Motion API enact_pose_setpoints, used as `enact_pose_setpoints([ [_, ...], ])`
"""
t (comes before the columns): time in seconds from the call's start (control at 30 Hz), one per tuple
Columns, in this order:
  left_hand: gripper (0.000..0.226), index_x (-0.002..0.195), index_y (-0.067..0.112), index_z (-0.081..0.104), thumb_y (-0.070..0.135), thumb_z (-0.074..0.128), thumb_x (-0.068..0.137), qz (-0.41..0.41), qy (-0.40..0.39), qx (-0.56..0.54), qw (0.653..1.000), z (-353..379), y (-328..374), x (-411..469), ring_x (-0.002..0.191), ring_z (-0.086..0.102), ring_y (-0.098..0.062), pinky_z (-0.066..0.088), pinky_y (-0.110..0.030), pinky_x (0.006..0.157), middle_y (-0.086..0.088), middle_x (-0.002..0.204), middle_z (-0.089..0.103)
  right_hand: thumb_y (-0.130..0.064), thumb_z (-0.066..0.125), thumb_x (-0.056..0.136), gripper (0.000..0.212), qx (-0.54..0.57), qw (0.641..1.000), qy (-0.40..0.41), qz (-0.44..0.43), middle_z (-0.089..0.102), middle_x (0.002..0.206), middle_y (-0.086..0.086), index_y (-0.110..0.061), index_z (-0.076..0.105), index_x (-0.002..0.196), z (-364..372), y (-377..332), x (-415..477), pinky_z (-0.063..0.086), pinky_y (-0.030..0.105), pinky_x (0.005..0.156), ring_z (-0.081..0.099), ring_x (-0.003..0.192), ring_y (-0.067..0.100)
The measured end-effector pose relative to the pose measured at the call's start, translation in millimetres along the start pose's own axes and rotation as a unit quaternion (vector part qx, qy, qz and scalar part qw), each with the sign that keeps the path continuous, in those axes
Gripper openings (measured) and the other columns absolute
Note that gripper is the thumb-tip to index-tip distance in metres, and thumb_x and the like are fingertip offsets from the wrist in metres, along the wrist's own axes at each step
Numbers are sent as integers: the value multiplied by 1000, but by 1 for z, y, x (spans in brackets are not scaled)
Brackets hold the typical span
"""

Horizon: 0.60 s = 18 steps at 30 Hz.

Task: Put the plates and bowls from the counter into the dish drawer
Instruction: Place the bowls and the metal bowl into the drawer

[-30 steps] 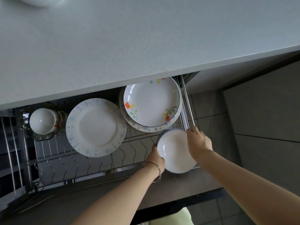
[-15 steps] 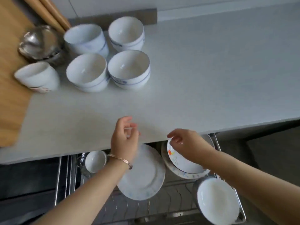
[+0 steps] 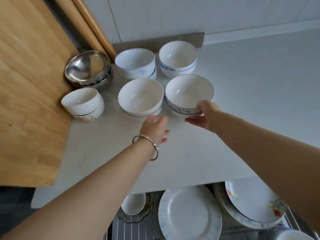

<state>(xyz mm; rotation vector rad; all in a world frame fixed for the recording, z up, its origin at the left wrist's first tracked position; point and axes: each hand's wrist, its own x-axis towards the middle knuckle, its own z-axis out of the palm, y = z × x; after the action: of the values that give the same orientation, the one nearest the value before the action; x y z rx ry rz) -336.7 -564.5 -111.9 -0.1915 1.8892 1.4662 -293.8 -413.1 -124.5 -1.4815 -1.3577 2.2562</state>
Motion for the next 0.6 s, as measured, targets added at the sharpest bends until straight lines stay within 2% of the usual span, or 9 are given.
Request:
enact_pose_setpoints([
  [0.07,31,120,11,50,21,49,90,-12,-16,9,1000,-3,-4,-5,66,58,-15,47,-28,57,-6,104,52,0,39,85,30,9,1000,1,1,48,113,23,-8,36,115,-8,7,-8,57,38,47,61,71,35],
  [0.17,19,106,18,46,28,51,91,-30,-42,4,999,-3,-6,-20,68,58,-19,48,-31,63,-7,109,49,5,36,83,29,12,999,-19,27,50,102,23,-6,38,109,-35,21,-33,57,43,54,60,72,37],
  [0.27,24,110,27,43,38,52,90,-69,-97,-6,993,4,-10,-42,71,60,-29,52,-41,72,-10,109,49,8,32,80,33,-21,996,-45,69,51,94,21,-6,46,106,-75,39,-70,60,41,54,60,72,38],
  [0.33,28,117,32,41,38,49,91,-83,-150,48,984,13,-18,-64,67,63,-32,55,-41,70,-10,106,53,9,33,81,38,-66,992,-62,83,53,96,19,-10,49,110,-103,51,-97,60,34,50,60,74,35],
  [0.4,31,122,33,39,29,49,92,-81,-183,109,974,24,-34,-89,55,64,-31,58,-36,59,-11,103,57,9,33,82,39,-113,987,-78,86,56,92,13,-14,52,108,-132,63,-122,61,37,58,60,73,27],
  [0.47,38,123,32,40,13,48,91,-74,-186,141,969,35,-54,-117,47,65,-28,59,-35,54,-10,92,62,10,36,83,38,-155,979,-98,91,58,90,12,-17,54,104,-162,74,-147,58,41,68,61,71,25],
  [0.53,45,120,34,39,3,45,89,-63,-182,163,968,44,-79,-145,54,67,-32,61,-42,60,-8,87,64,8,45,80,39,-196,967,-131,95,62,90,8,-23,55,102,-190,85,-168,60,39,63,64,70,22],
  [0.6,52,119,39,35,0,46,88,-61,-184,182,964,51,-110,-170,72,71,-37,60,-47,68,-7,90,65,-2,55,68,47,-241,951,-161,105,65,88,5,-25,54,109,-214,98,-185,57,28,53,68,63,11],
])
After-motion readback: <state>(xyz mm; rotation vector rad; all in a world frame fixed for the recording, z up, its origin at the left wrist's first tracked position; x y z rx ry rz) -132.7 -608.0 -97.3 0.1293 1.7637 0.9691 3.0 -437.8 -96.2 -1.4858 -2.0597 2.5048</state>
